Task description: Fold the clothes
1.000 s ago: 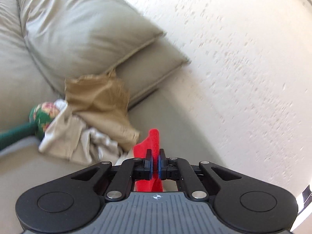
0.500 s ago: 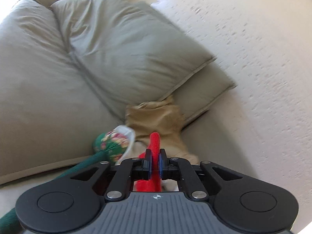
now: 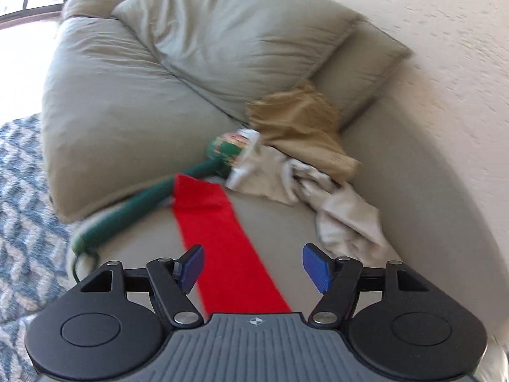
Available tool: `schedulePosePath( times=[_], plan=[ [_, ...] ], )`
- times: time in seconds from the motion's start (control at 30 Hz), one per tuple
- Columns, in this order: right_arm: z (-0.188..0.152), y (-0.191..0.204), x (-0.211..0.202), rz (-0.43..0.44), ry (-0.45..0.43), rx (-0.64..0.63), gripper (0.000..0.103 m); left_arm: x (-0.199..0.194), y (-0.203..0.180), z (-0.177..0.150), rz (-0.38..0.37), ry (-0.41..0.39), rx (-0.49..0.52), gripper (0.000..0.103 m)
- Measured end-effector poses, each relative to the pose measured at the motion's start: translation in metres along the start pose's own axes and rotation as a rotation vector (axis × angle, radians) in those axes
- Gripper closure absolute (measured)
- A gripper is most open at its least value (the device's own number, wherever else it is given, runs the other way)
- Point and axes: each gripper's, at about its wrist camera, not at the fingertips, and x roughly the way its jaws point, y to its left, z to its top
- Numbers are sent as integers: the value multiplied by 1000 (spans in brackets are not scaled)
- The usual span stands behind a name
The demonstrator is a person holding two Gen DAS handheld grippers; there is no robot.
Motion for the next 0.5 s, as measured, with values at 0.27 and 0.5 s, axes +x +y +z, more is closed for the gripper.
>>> schedulePosePath(
  times=[0.27,0.5],
  plan=[
    [-58,-90,-83,26,-33,141,19,-60,-48,-154,-164,136,57,35],
    [-130,-176,-70,93,18,348,39,-26,-36,-202,-59,178,-62,63]
  ],
)
